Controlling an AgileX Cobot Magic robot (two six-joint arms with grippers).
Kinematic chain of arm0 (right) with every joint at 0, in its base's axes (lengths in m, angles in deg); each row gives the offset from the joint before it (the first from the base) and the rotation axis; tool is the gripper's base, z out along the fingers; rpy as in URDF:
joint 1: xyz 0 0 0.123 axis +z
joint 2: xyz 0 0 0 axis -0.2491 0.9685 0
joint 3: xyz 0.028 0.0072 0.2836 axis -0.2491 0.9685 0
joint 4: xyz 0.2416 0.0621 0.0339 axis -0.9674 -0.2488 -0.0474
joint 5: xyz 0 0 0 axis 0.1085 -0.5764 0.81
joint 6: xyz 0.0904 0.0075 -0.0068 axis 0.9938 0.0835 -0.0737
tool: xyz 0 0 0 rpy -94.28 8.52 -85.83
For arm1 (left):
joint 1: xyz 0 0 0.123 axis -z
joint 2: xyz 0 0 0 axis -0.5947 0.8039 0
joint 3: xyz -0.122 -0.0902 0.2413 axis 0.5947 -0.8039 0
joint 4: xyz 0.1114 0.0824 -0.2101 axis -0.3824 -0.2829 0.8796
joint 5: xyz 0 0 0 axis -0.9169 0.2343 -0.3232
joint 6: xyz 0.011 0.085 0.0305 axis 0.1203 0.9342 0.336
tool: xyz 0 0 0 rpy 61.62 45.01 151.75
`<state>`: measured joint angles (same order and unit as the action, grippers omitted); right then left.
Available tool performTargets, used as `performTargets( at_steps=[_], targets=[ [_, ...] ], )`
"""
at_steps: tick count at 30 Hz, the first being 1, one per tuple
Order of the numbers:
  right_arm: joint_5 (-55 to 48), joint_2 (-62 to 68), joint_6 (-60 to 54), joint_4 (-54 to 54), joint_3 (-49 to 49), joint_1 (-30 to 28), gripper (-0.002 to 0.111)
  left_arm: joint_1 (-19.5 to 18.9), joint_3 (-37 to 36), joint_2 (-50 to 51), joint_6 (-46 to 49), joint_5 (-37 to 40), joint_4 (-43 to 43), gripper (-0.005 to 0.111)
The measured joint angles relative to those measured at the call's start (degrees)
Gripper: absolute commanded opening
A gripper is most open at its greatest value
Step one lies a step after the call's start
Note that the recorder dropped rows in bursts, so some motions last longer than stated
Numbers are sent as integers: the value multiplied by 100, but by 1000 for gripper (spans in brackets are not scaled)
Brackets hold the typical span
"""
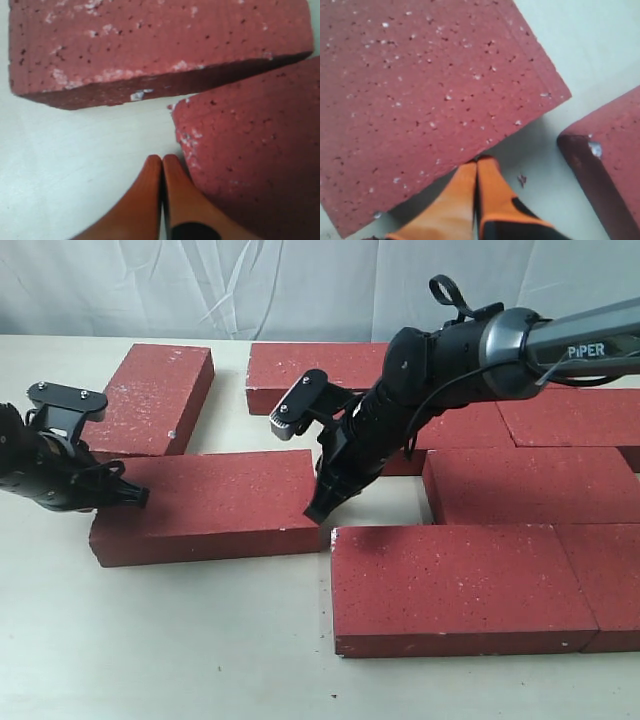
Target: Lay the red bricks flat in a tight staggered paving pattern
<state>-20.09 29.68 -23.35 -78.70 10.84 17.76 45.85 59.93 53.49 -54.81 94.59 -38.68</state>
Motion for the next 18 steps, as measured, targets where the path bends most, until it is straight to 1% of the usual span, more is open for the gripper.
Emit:
performTargets(
  at_steps=[5, 18],
  targets=[
    [-328, 0, 0, 155, -77, -57, -1, 196, 24, 0, -11, -11, 0, 0],
    [-600, -71, 136, 501, -110, -57, -1, 275, 24, 10, -11, -285, 0, 0]
  ],
)
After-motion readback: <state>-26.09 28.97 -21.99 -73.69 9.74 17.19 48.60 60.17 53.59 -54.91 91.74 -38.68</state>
